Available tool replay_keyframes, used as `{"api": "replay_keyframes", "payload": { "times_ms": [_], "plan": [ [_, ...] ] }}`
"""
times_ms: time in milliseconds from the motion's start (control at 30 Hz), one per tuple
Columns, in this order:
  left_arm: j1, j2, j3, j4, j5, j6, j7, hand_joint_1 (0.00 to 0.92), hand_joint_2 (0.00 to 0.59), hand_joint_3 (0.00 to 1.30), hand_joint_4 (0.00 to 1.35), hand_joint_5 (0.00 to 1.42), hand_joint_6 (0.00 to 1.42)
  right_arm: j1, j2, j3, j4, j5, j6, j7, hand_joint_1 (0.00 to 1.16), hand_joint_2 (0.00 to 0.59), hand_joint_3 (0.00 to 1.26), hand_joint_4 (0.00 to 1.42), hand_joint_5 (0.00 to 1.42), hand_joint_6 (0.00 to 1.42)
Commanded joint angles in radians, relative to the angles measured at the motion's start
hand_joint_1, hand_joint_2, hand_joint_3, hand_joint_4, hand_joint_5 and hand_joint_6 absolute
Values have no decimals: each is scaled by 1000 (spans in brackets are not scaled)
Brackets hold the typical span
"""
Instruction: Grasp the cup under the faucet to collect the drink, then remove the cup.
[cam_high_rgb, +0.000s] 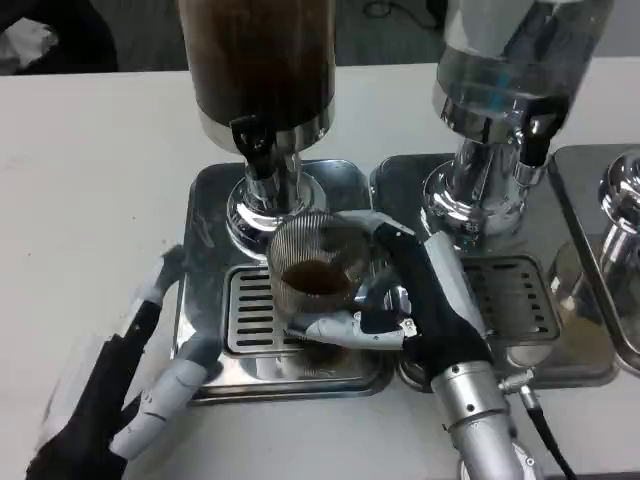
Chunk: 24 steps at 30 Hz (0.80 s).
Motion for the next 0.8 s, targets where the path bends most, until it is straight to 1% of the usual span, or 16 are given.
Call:
{"api": "replay_keyframes", "payload": {
  "times_ms": [33,133,233,367,400,500,667,800],
  "plan": [
    [20,22,10,-64,97,39,45,0,146,0,0,0,0,15,-4,-15,-82,25,-8,16,1015,146,782,838,869,1092],
    [38,37,16,-110,172,62,74,0,146,0,0,0,0,35,-10,-18,-110,32,-6,36,1015,146,783,838,870,1095],
    [43,57,15,-97,199,46,91,0,145,0,0,0,0,58,-20,-17,-140,38,-9,57,1009,145,783,849,871,1098],
    [60,92,14,-111,299,69,137,0,143,0,0,0,0,84,-23,-20,-178,49,-8,84,1004,144,783,849,879,1115],
    [71,103,13,-135,354,100,150,0,142,0,0,0,0,88,-23,-20,-186,48,-6,86,1003,144,783,849,881,1117],
    [99,123,10,-192,471,175,173,0,140,0,0,0,0,94,-29,-20,-206,44,-5,96,1002,146,783,849,881,1118],
    [146,133,5,-275,581,279,194,0,140,0,0,0,0,114,-41,-21,-246,59,4,130,999,150,783,849,882,1122],
    [187,124,-16,-333,662,359,206,0,140,0,0,0,0,140,-57,-27,-290,80,8,171,997,153,795,856,882,1126]
  ]
}}
